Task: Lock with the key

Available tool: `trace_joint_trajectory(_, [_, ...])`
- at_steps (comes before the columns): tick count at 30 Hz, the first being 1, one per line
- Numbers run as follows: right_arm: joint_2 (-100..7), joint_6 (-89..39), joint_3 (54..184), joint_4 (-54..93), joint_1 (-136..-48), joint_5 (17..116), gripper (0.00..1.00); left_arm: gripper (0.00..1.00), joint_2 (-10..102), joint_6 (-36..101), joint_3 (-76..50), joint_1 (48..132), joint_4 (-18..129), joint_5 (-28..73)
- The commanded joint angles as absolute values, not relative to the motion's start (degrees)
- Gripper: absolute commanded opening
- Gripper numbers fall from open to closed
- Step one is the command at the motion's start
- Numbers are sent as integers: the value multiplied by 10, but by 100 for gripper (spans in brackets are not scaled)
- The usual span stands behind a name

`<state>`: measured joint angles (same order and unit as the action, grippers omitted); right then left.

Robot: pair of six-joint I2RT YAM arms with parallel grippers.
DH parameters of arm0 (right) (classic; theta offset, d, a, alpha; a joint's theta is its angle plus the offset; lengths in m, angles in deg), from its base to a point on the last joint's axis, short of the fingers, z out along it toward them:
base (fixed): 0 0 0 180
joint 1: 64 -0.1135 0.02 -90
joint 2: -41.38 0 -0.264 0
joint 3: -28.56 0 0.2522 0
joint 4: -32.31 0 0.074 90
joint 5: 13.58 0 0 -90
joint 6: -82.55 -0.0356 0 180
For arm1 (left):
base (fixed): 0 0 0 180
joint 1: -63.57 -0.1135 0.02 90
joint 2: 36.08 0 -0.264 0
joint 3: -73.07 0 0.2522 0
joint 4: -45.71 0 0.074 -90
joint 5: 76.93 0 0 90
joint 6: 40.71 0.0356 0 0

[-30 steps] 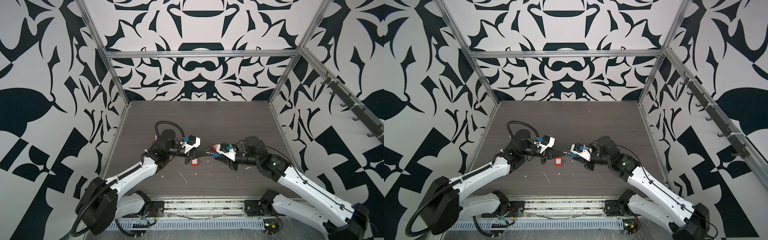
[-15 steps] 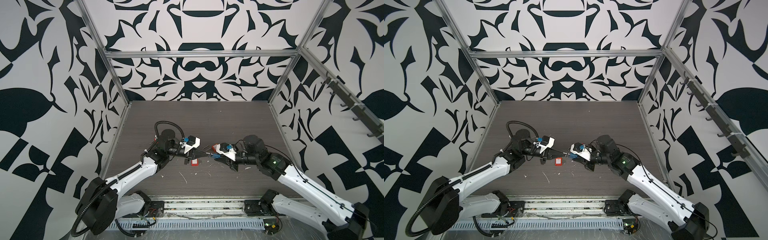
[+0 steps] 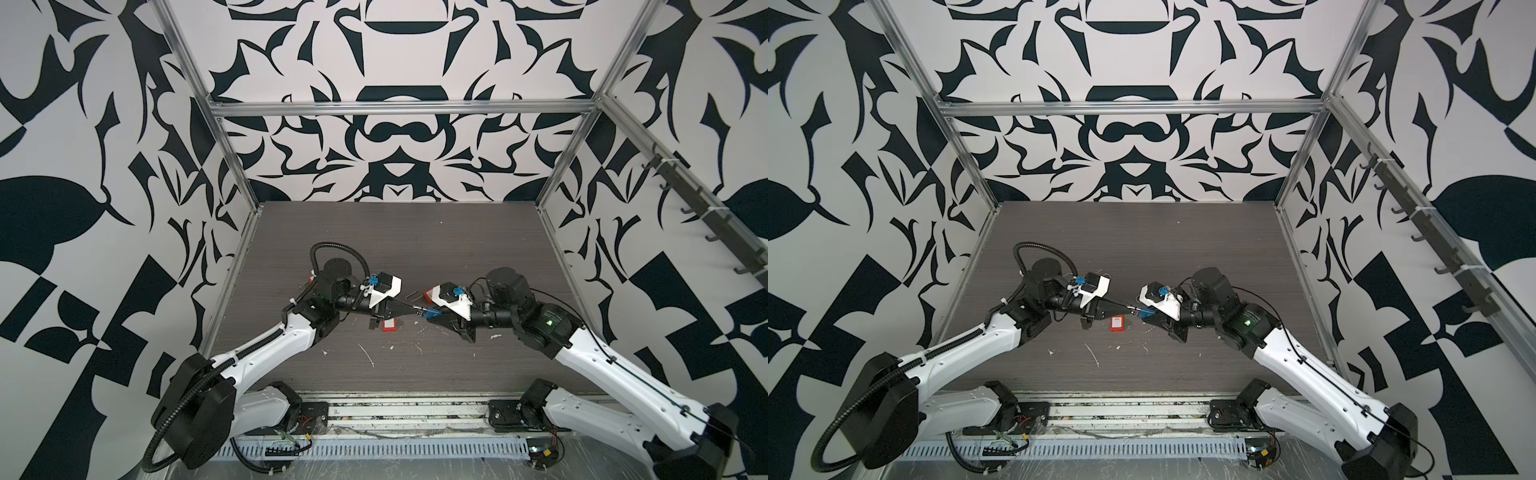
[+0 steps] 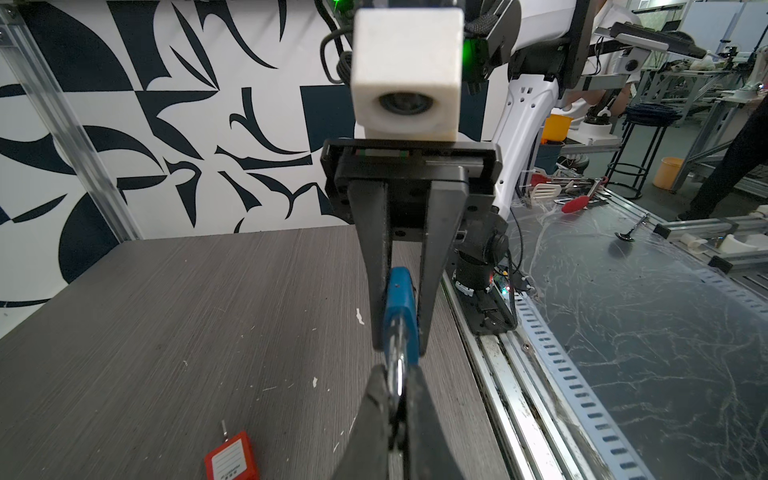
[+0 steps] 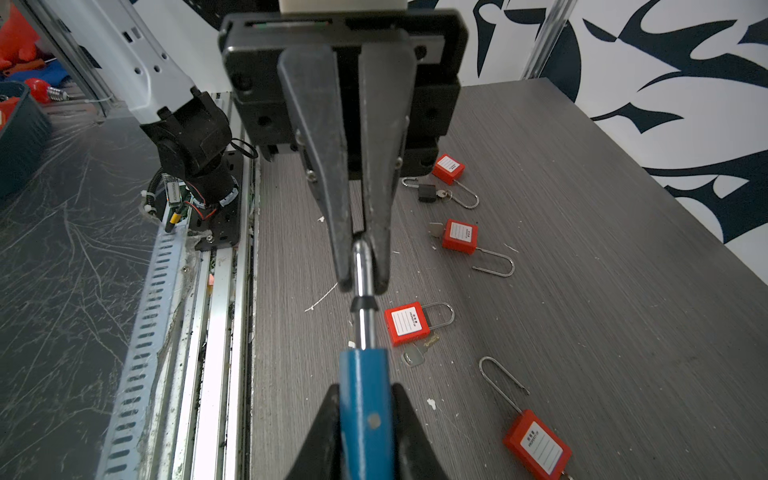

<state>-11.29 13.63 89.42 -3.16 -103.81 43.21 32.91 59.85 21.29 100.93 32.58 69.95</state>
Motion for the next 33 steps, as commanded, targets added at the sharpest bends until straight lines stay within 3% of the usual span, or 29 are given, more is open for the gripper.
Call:
trace_joint_trajectory(1, [-106,136,923,-35,-1040,412,15,0,329,609,191,1007,320,695])
trace_joint_trajectory(9, [-113,136,936,-52,-1040,404,0,2,319,672,180,1007,400,679])
trace_joint_trajectory(12, [-116,137,940,-62,-1041,401,0,25,309,732,156,1007,496,668])
trace_joint_trajectory(15, [-124,141,950,-81,-1040,397,0,32,301,779,135,1009,569,654])
trace_joint_trajectory(26, [-144,154,972,-106,-1040,390,0,34,308,862,91,1030,705,613])
trace_joint_trajectory(30, [-145,156,975,-107,-1040,391,0,32,313,868,90,1031,713,607])
trace_joint_trajectory(33, [-150,154,975,-107,-1040,387,0,25,317,870,86,1031,712,614])
